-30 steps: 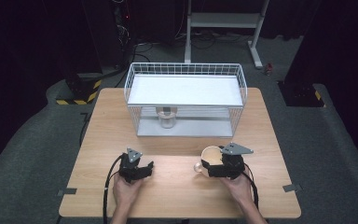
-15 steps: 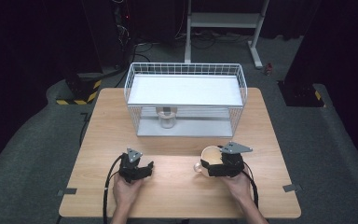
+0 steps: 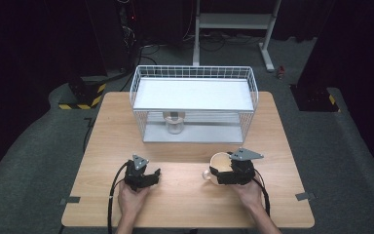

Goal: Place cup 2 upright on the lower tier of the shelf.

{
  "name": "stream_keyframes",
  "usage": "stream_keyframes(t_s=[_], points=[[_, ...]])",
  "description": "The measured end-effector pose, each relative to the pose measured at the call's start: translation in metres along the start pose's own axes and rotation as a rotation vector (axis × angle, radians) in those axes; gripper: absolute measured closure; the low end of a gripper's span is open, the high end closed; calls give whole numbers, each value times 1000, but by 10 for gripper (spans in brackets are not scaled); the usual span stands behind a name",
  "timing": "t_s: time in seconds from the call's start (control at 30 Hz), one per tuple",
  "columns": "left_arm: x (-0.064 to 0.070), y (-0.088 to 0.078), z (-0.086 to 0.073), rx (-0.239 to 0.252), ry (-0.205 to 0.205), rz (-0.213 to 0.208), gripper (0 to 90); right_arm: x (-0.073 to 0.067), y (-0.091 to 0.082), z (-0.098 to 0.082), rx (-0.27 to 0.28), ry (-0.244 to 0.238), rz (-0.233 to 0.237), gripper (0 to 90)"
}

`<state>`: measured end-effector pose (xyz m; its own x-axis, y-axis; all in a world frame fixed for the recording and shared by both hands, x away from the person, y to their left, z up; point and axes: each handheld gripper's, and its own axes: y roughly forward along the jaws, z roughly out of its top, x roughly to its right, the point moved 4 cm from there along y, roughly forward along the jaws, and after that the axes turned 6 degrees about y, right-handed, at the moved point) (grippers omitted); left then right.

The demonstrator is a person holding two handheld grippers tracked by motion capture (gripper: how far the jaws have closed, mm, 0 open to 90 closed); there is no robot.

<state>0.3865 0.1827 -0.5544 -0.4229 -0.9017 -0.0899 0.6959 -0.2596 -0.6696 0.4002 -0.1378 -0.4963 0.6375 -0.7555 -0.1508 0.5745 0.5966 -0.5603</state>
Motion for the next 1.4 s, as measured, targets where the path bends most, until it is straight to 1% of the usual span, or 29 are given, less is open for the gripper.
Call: stream_keyframes(t_s=[0.3,0.57,1.1,1.4], points=[[0,0,0,0,0,-1,260,1,0,0,3,5,2,95],[0,0,0,0,-1,-2,261,0,0,1,5,-4,9,96],[0,0,0,2,-2,-2,261,0,0,2,8,-5,16,96],[0,0,0,2,-2,-3,261,-1,0,7,8,-11,19,97]])
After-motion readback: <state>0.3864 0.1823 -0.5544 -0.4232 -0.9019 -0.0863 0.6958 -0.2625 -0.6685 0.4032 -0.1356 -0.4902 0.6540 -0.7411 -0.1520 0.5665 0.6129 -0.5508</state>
